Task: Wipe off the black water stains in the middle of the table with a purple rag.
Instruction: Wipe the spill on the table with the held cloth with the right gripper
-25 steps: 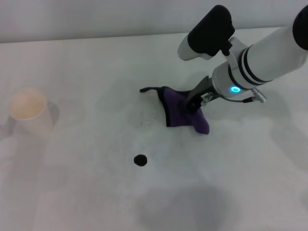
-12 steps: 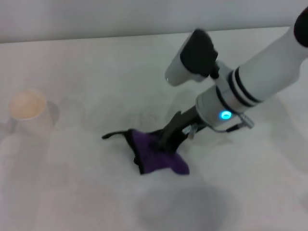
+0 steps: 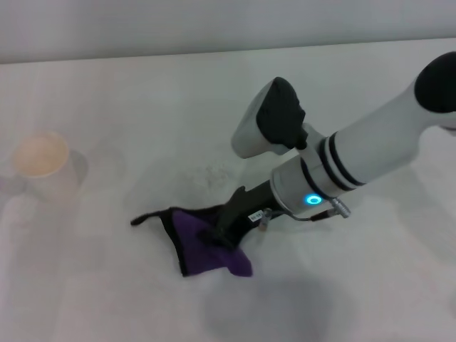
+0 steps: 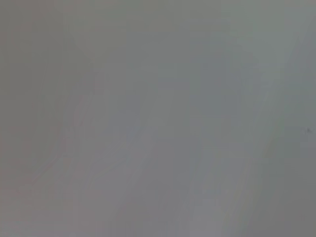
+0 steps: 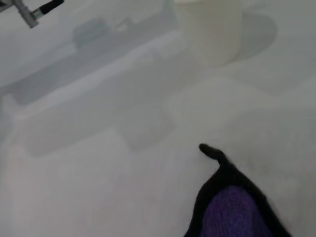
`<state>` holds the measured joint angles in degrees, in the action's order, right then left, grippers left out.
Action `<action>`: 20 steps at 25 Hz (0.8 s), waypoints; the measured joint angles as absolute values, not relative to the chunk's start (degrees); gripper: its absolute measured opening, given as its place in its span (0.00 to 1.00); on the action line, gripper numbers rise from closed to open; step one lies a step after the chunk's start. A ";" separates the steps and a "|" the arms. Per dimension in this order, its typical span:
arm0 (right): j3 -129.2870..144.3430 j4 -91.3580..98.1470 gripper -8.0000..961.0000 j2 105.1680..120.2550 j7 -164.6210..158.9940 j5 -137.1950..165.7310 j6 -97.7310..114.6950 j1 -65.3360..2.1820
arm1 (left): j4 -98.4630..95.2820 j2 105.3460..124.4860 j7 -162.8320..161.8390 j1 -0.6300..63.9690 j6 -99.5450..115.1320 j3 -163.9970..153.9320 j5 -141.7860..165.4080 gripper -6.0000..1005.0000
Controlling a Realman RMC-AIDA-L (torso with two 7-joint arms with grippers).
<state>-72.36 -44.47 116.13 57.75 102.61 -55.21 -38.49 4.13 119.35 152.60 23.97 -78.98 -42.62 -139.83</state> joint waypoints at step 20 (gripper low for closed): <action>-73.17 -43.88 0.14 115.01 57.77 103.71 -41.00 -35.87 | 3.64 119.30 152.57 24.04 -79.02 -42.63 -139.83 0.89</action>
<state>-73.17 -43.88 115.01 57.77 103.71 -41.00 -35.87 3.64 119.30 152.57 24.04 -79.02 -42.63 -139.83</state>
